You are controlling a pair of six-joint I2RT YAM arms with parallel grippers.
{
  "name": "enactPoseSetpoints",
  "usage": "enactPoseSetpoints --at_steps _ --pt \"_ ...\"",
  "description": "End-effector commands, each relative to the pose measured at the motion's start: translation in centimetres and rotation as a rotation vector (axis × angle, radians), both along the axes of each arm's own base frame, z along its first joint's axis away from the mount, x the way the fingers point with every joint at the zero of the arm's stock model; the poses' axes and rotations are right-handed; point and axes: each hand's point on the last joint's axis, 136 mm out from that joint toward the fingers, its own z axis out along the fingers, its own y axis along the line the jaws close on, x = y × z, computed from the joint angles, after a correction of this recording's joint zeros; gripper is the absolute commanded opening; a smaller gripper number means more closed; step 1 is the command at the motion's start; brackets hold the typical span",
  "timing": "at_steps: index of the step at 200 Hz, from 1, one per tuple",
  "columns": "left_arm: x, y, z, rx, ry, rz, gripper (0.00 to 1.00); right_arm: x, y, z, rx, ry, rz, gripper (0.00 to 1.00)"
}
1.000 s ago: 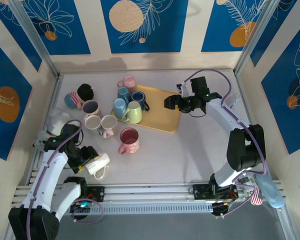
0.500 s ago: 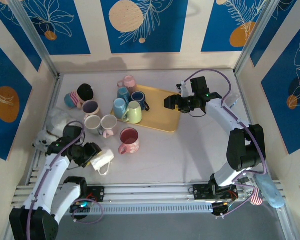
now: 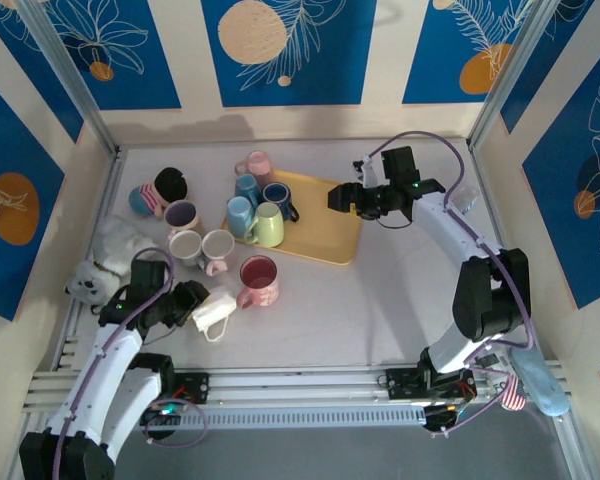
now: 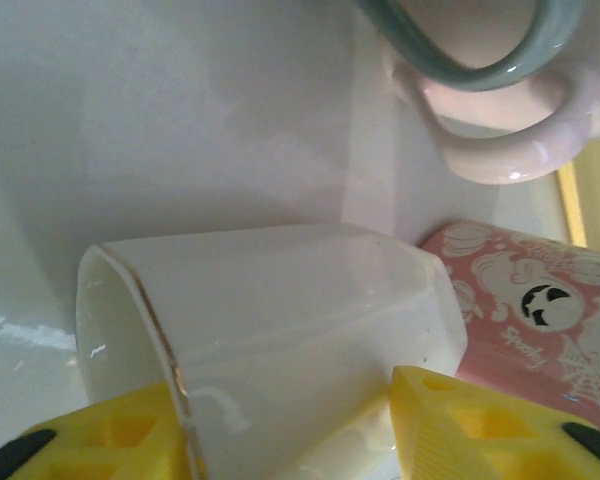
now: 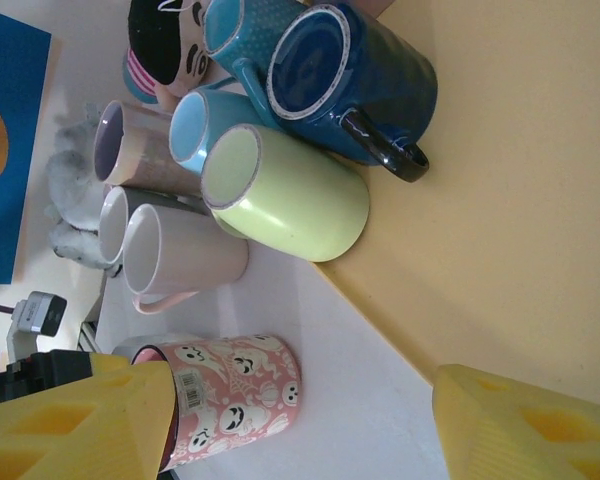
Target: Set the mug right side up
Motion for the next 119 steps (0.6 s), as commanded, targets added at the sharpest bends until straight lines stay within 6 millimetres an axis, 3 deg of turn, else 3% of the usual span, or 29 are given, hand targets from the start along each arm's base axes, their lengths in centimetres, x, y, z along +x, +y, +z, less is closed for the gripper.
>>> enactPoseSetpoints --at_steps 1,57,97,119 --pt "0.7 -0.6 0.8 -0.040 -0.064 0.001 0.38 -0.2 0.6 0.2 0.018 0.028 0.018 0.69" --pt "0.9 -0.3 2.4 -0.014 -0.090 -0.004 0.22 -0.3 0.4 0.1 0.004 0.032 0.015 0.69" --pt "0.4 0.5 3.9 0.079 -0.053 -0.060 0.00 -0.2 0.4 0.1 0.005 0.031 0.014 0.69" --pt "0.0 1.3 4.5 0.162 0.010 -0.107 0.00 -0.2 0.4 0.1 0.007 0.029 0.014 0.69"
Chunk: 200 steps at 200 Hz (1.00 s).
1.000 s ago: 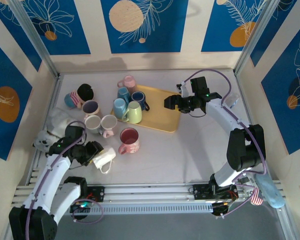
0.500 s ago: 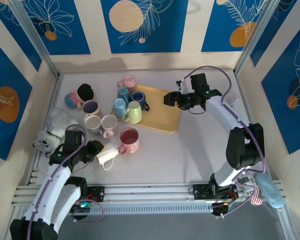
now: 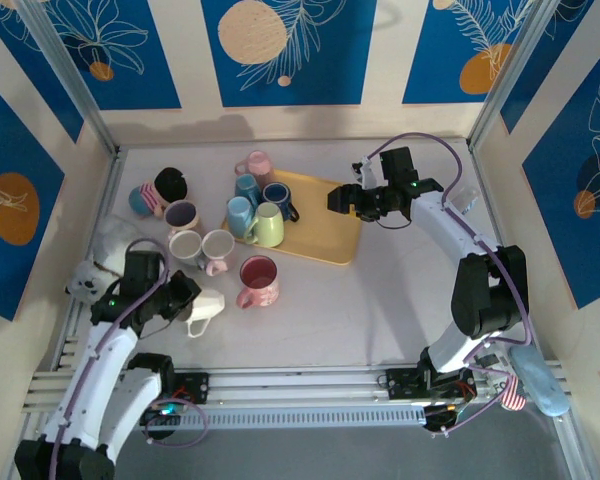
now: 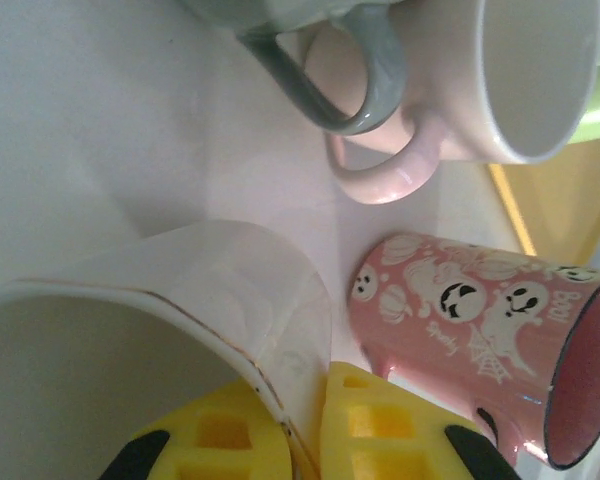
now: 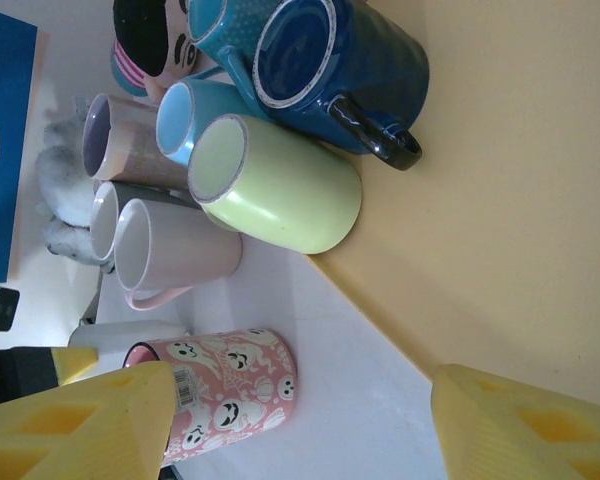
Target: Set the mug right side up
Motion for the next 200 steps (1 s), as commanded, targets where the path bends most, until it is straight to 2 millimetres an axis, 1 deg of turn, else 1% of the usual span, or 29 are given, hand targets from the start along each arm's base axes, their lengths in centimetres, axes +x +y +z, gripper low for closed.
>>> enactPoseSetpoints --at_steps 1,21,40,63,92,130,158,200 --pt "-0.8 1.0 1.2 0.116 0.050 -0.070 0.00 -0.1 0.4 0.7 0.015 0.004 0.012 0.69" --pt "-0.9 2.8 1.9 0.253 0.109 -0.101 0.00 -0.1 0.4 0.6 0.013 0.005 0.014 0.69" --pt "-0.2 4.5 3.0 0.380 0.143 -0.139 0.00 -0.2 0.3 0.4 0.005 0.010 0.014 0.68" --pt "1.7 6.0 3.8 0.510 0.178 -0.190 0.00 -0.4 0.3 0.4 -0.014 0.003 0.017 0.68" --pt "4.1 7.1 4.4 0.613 0.184 -0.234 0.00 -0.8 0.0 0.4 -0.038 -0.003 0.019 0.68" --pt "5.8 8.5 4.0 0.717 0.220 -0.287 0.00 -1.0 -0.3 0.1 -0.050 -0.003 0.017 0.68" --pt "6.8 8.5 3.1 0.728 0.230 -0.306 0.00 -1.0 -0.2 0.0 -0.048 0.002 0.019 0.68" --pt "8.5 8.4 2.1 0.740 0.218 -0.329 0.00 -1.0 -0.2 0.3 -0.050 -0.005 0.025 0.68"
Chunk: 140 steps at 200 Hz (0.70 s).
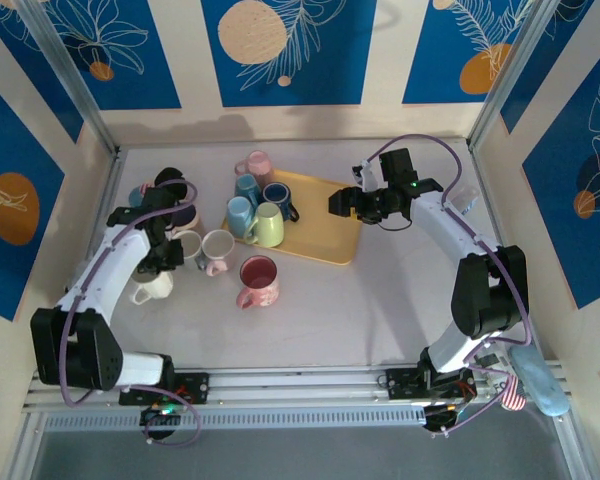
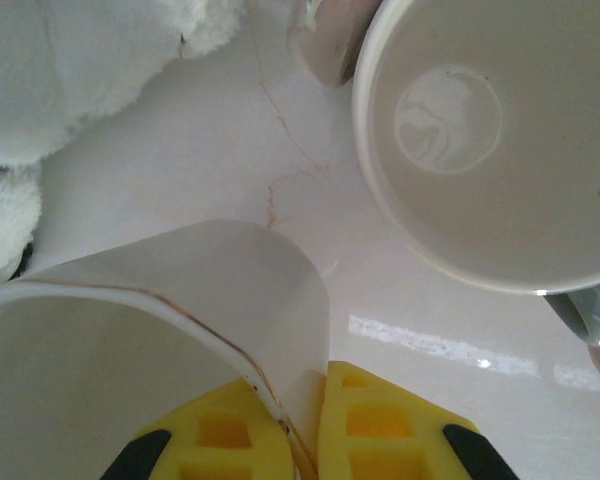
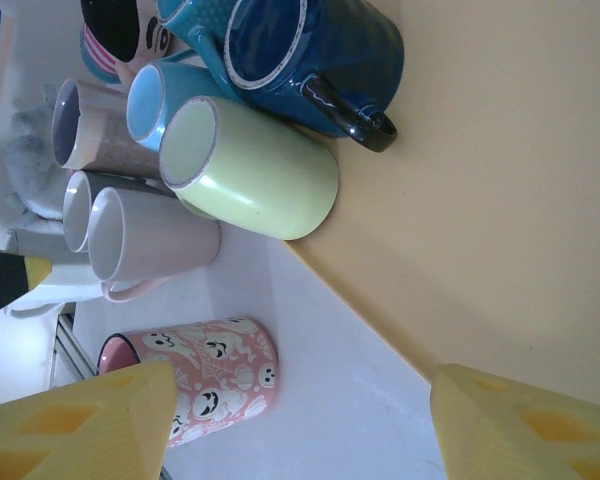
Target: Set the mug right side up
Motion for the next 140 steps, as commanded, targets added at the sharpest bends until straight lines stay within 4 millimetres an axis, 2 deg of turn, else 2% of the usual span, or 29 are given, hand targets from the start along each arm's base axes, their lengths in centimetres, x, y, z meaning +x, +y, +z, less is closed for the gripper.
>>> enactPoseSetpoints --at_steps 1,60,140 --pt "2.2 0.7 1.1 0.045 -0.060 -0.028 0.00 -0.5 0.2 1.1 -0.003 -0.022 0.024 0.68" --pt "3.2 0.7 -0.2 0.054 -0.058 -0.028 0.00 -0.8 0.0 0.7 -0.011 -0.012 0.018 0.68" --pt "1.9 0.7 -2.2 0.046 -0.031 -0.019 0.01 -0.5 0.1 1.0 -0.015 -0.019 0.019 0.69"
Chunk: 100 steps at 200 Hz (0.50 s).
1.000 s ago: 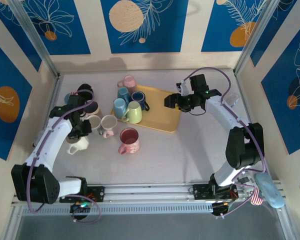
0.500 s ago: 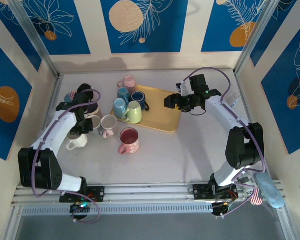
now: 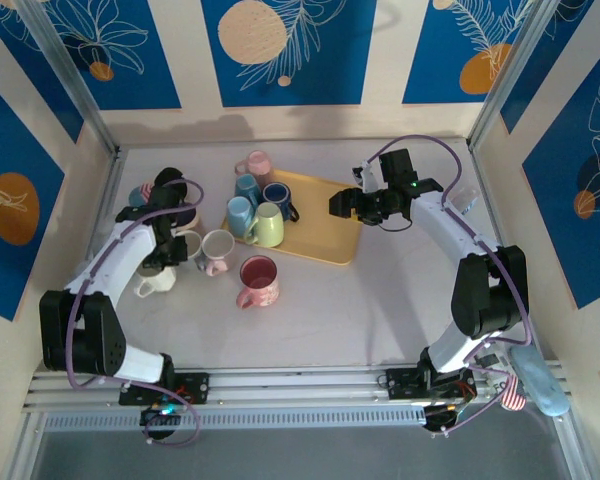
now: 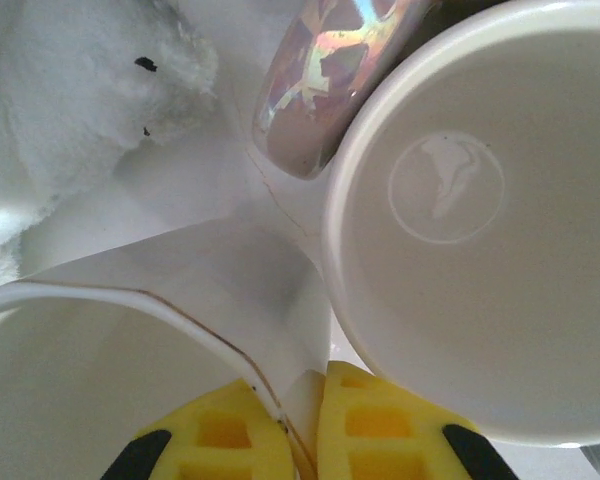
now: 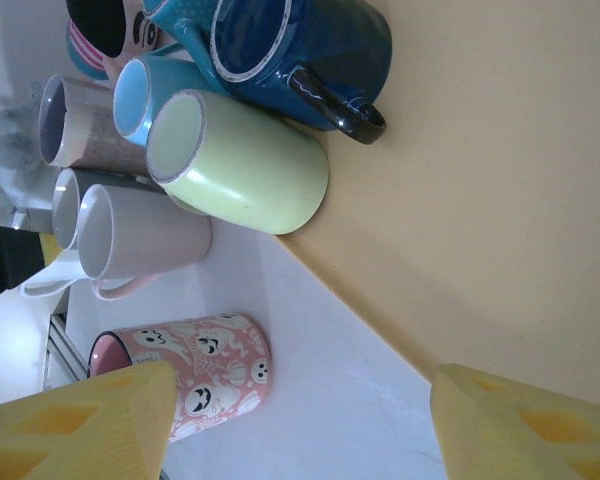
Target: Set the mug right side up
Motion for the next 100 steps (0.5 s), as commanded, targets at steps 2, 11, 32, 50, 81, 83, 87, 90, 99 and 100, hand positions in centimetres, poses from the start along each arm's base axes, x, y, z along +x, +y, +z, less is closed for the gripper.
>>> enactPoseSetpoints --at_steps 2,11,32,50,81,83,87,90,99,100 --pt "-0.31 0.63 -0.22 0.026 -0.006 0.001 0.01 -0.34 0.32 1.38 0.003 -0.032 0.025 0.68" --pt "-0.39 0.65 -0.36 0.028 -0.002 0.000 0.02 -0.37 0.30 1.42 0.003 -0.033 0.026 0.68" --pt "-0.51 0.64 -0.44 0.025 -0.003 0.002 0.13 -0.35 0.26 1.47 0.001 -0.035 0.025 0.69" --pt "-0.55 0.35 -0.50 0.009 -0.004 -0.004 0.19 -0.41 0.25 1.38 0.001 -0.032 0.025 0.68" --pt "-0.74 0.24 -0.72 0.003 0.004 -0.009 0.28 -0.35 0.18 1.50 -0.003 -0.037 0.021 0.68" --pt "-0.75 0.26 -0.72 0.002 0.004 -0.008 0.28 -0.36 0.21 1.52 -0.003 -0.038 0.022 0.68" --pt "-0.74 0.23 -0.67 0.001 0.002 -0.009 0.28 -0.36 0.14 1.52 -0.004 -0.038 0.020 0.68" --pt "-0.74 0.22 -0.66 0.000 0.001 -0.008 0.29 -0.39 0.15 1.52 -0.004 -0.037 0.021 0.69" --pt "-0.80 0.21 -0.55 -0.002 -0.002 -0.006 0.31 -0.39 0.16 1.53 -0.004 -0.038 0.022 0.68" --pt "-0.80 0.21 -0.54 -0.002 -0.002 -0.006 0.31 -0.40 0.17 1.51 -0.004 -0.038 0.022 0.68"
